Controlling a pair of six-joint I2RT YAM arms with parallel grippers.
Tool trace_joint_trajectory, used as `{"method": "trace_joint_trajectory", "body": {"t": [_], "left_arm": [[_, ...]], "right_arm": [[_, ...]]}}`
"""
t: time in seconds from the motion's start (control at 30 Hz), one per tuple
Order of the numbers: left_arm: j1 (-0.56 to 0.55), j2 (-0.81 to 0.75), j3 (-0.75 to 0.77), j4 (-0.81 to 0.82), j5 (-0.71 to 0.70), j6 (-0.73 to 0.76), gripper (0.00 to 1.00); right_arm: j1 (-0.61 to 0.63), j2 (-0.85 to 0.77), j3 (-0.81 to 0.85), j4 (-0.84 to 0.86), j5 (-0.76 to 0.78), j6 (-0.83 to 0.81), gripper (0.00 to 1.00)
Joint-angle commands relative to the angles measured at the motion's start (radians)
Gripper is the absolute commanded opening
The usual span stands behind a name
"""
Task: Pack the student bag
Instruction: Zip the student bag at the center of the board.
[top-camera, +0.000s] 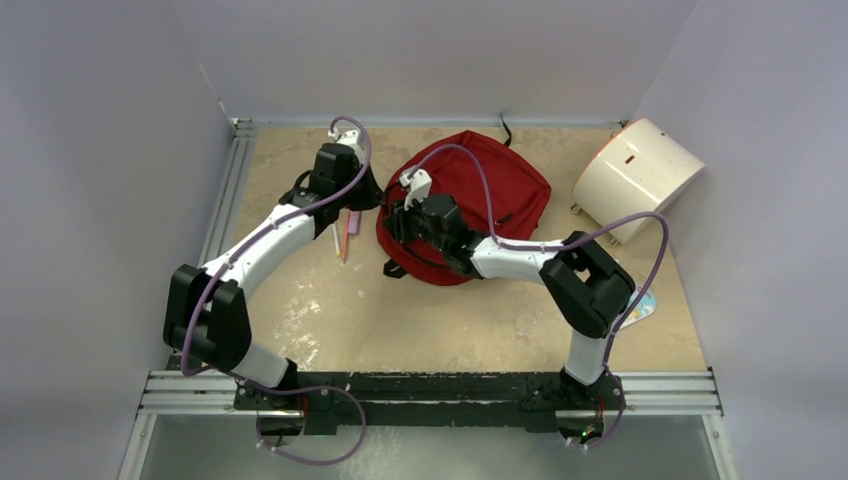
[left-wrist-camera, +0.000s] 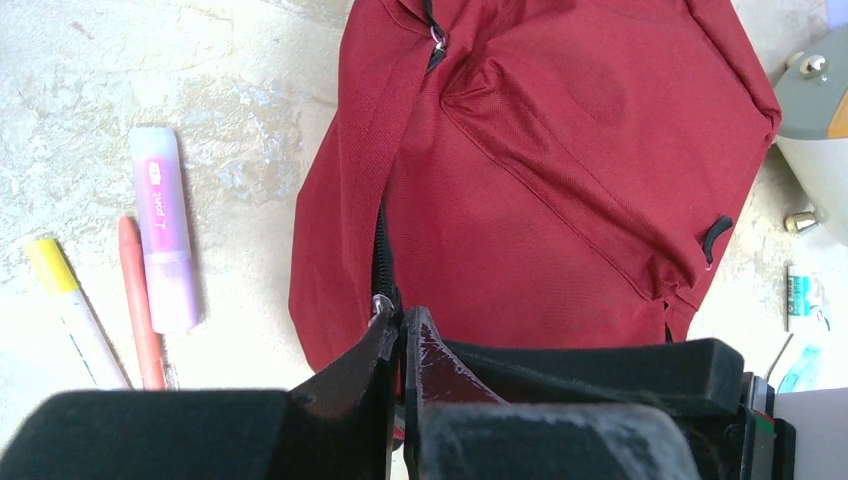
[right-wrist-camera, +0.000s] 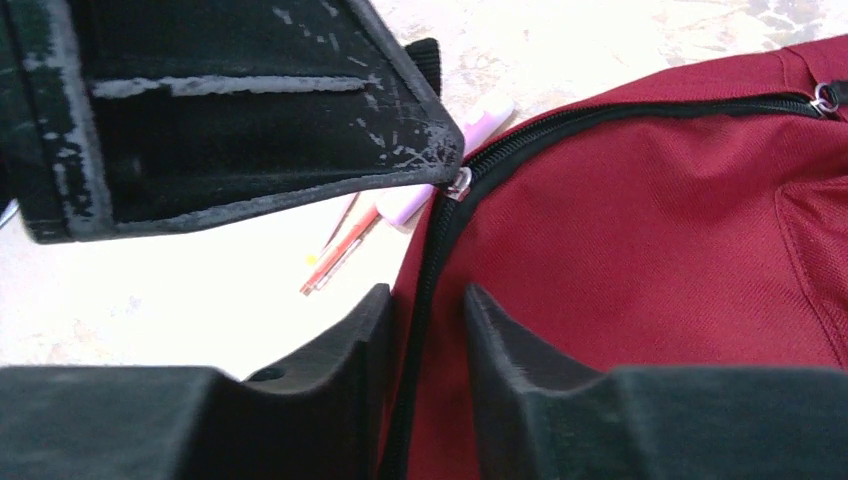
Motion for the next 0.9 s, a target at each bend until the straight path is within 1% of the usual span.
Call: {"method": "trace_joint_trajectory", "body": {"t": [0.0,0.1,0.2,0.3,0.57,0.87], "left_arm": [[-0.006,-0.05,0.007,0.026,0.012,-0.026,0.0],[-0.006,-0.053,-0.003,0.027,0.012,-0.033,0.0],[-0.006,-0.054,-0.009,0.031,0.01,-0.034,0.0],[-0.006,-0.045,-0.005,0.033,0.005,-0.03,0.0],[-0.006,0.019,0.024,0.039,-0.046,-0.004,0.0],[-0.006,0.076,0.056,0.062,-0.016,0.0,0.0]], "right_arm": [[0.016,-0.011,0.015,0.019,0.053,-0.033,0.3],[0.017,-0.016,-0.001,0.024,0.039,-0.03,0.17],[0.018,-0.024,-0.011,0.017,0.006,-0.035,0.0],[0.023,-0.063,-0.049,0.037,-0.023,-0.045,0.0],[0.029,-0.186,-0.188,0.066,-0.187,-0.095,0.0],[0.031,-0.307,-0.307,0.042,-0.32,-0.172,0.0]]}}
